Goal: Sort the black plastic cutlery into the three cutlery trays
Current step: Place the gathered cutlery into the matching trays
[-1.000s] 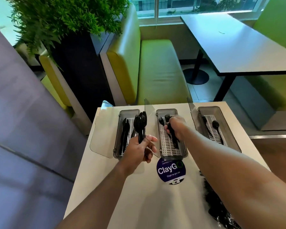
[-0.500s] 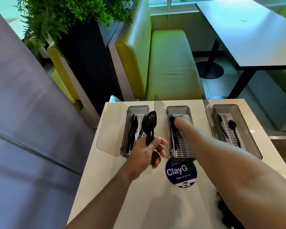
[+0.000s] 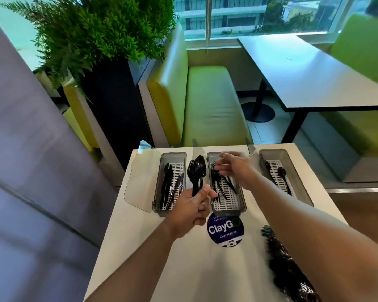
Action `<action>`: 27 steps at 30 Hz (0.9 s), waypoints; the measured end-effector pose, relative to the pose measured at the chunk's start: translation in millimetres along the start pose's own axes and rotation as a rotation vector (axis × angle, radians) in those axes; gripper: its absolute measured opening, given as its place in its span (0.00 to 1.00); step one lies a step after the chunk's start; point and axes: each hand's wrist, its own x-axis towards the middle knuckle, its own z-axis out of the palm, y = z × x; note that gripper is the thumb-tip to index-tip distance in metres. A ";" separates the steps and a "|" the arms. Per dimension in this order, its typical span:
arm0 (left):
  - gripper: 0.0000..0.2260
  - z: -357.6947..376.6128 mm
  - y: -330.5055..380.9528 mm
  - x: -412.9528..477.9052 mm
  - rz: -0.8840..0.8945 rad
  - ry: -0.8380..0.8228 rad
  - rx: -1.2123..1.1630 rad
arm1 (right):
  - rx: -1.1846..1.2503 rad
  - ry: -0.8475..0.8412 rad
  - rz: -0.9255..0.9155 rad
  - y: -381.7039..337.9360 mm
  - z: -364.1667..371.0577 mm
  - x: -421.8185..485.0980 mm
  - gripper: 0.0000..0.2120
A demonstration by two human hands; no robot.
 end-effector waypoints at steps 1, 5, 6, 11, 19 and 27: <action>0.16 5.0 0.5 -0.7 -0.004 -0.007 -0.015 | 0.035 -0.028 -0.013 -4.2 -2.5 -9.3 0.10; 0.23 18.3 -1.2 -0.2 -0.032 -0.015 -0.064 | 0.088 -0.149 -0.026 -17.2 -5.5 -42.2 0.13; 0.25 22.9 -2.0 0.7 -0.037 -0.021 -0.071 | 0.099 -0.181 -0.013 -20.2 -8.1 -50.9 0.15; 0.22 36.2 -4.4 6.3 -0.037 -0.021 -0.088 | 0.092 -0.296 0.030 -20.8 -10.9 -80.6 0.22; 0.19 51.3 -7.5 8.3 0.006 -0.033 -0.062 | 0.141 -0.204 0.047 -16.9 -19.0 -102.3 0.14; 0.14 57.6 -8.4 15.0 0.087 0.049 0.014 | 0.073 -0.199 0.129 -9.7 -30.6 -106.8 0.08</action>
